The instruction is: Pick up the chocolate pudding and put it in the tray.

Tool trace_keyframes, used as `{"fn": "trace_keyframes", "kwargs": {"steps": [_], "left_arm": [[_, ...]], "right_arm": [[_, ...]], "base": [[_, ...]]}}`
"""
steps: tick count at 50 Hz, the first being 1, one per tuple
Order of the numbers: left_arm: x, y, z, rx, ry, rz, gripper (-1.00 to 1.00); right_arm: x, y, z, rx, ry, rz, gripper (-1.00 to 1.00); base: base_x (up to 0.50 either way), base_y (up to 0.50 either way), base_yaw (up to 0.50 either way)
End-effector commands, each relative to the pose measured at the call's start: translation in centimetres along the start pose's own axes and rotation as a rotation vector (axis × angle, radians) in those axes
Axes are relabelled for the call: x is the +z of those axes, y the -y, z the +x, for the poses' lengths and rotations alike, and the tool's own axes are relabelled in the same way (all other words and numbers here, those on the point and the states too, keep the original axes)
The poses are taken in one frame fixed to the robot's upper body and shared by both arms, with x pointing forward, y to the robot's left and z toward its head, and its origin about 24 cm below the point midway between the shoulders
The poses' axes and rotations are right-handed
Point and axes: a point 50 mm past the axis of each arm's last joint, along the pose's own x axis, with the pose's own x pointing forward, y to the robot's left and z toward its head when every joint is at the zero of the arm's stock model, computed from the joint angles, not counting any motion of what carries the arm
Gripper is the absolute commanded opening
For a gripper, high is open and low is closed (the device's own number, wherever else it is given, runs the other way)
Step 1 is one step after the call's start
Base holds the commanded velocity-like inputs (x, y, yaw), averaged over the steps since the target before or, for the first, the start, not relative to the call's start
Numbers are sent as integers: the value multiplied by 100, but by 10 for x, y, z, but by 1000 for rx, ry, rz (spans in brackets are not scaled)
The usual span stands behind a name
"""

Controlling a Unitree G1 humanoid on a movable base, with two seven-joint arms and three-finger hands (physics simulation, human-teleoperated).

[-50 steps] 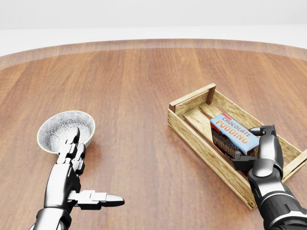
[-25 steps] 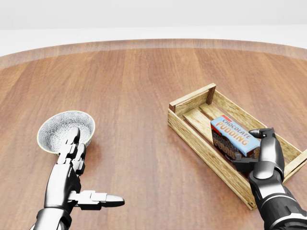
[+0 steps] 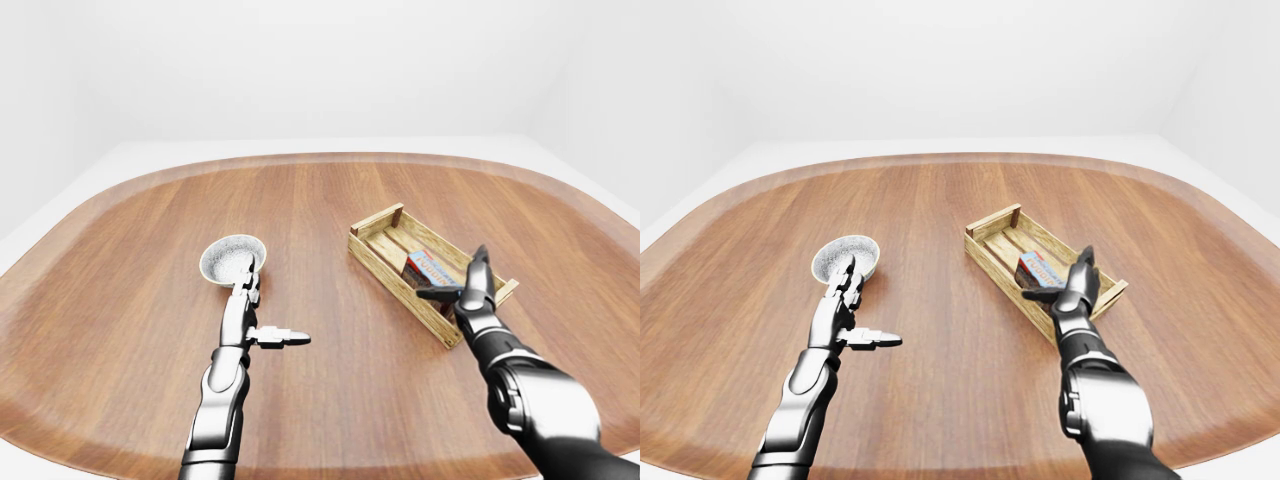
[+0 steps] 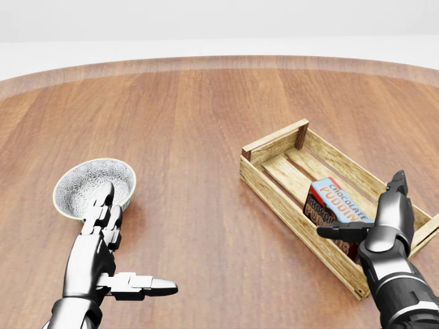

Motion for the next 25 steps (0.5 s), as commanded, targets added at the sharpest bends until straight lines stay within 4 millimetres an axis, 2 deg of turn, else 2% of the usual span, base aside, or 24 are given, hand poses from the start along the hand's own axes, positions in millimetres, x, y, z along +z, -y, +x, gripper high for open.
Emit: {"fn": "trace_keyframes", "kwargs": {"steps": [1,25], "left_arm": [[-1,0,1,-1,-4,-9,100],[-2,0,1,-1,-5,-9,100]], "right_arm": [[12,11,5,-59,28,8,100],[64,36,17,-122,156,35,100]], "base": [[0,0,0],[0,0,0]]}}
